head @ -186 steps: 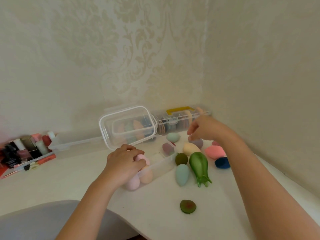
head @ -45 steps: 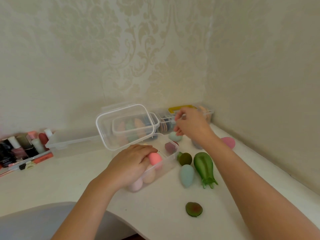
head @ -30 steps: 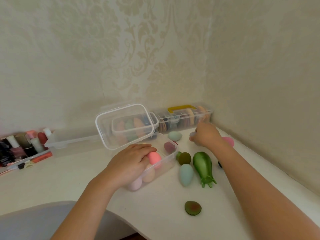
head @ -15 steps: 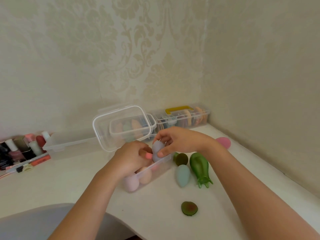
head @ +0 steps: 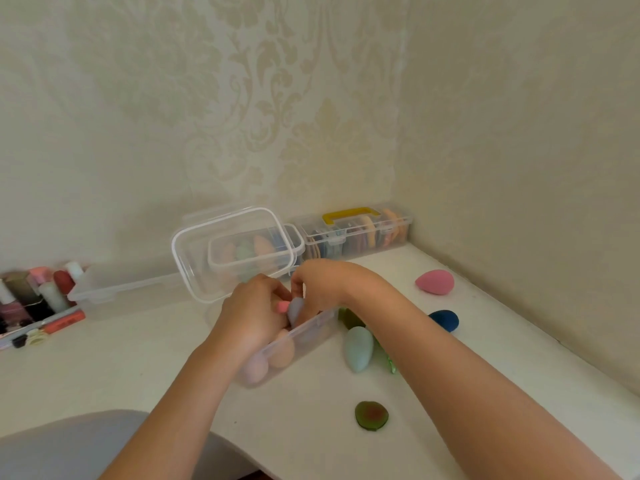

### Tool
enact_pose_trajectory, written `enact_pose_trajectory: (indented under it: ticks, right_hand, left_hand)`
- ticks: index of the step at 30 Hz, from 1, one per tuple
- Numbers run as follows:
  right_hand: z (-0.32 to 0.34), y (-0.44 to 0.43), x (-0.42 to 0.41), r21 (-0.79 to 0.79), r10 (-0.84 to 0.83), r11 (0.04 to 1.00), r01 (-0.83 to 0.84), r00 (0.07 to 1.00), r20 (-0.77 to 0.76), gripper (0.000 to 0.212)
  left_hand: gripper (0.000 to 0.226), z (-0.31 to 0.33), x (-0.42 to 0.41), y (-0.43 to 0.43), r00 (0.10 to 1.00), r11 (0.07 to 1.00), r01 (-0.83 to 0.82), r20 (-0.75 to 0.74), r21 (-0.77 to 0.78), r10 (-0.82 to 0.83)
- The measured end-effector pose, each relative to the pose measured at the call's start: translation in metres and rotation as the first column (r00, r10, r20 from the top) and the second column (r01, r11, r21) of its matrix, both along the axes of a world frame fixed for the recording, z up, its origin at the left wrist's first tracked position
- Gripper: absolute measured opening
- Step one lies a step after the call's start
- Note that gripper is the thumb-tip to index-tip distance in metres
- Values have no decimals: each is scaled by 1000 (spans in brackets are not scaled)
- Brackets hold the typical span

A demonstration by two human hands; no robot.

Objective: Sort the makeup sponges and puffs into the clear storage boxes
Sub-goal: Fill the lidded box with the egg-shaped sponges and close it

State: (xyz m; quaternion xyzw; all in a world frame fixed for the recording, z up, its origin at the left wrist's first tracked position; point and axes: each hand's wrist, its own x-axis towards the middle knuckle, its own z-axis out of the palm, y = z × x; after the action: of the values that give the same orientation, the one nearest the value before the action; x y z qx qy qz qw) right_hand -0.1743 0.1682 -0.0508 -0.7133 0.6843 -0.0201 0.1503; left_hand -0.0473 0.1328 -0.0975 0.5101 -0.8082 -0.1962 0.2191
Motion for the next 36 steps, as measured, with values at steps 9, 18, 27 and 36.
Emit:
enact_pose_trajectory:
  ticks: [9, 18, 27, 36]
  right_hand:
    - [-9, -22, 24, 62, 17, 998, -4, 976, -217, 15]
    - [24, -6, 5, 349, 1, 936, -42, 993, 116, 11]
    - [32, 5, -20, 210, -41, 977, -46, 919, 392, 26]
    - [-17, 32, -129, -143, -606, 787, 600, 795, 5, 41]
  left_hand:
    - [20, 1, 2, -2, 1000, 1000, -23, 12, 1, 23]
    - [26, 7, -3, 4, 975, 999, -12, 221, -29, 18]
    - [25, 4, -3, 2, 960, 999, 11, 281, -34, -1]
    - [21, 0, -4, 0, 963, 994, 41, 270, -101, -13]
